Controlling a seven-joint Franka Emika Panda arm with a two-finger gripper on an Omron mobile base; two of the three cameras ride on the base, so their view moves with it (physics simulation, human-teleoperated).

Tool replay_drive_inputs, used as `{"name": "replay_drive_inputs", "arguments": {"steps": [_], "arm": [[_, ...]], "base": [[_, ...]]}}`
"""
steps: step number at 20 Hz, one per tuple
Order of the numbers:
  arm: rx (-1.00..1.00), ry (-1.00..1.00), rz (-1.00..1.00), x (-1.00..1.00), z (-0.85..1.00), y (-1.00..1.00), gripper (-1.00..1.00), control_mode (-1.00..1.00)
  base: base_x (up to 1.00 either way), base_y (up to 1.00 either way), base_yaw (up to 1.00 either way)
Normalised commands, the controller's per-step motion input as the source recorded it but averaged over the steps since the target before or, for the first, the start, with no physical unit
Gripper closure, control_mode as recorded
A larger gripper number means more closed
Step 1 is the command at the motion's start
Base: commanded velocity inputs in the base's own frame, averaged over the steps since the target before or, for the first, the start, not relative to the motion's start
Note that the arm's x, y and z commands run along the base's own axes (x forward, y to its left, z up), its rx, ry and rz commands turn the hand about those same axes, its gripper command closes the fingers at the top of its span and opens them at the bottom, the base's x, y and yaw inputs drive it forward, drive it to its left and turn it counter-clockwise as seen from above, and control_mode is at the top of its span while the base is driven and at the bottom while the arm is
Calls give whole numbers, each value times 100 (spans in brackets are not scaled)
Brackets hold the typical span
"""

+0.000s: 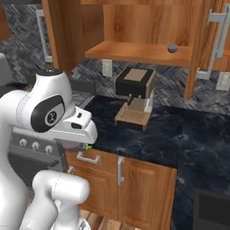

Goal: Pick the eggplants from the cabinet and place them in one bowl. Pick the potato from the sink and place it in the other bowl.

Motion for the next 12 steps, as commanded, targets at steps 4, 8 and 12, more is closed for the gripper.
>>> {"name": "replay_drive_inputs", "arguments": {"steps": [4, 8, 12], "arm": [[0, 0, 0, 0, 0, 0, 100, 100], [0, 0, 0, 0, 0, 0, 100, 100], [0, 0, 0, 0, 0, 0, 100, 100]], "base": [[-46, -23, 29], [-17, -64, -12], [0, -66, -35]]}}
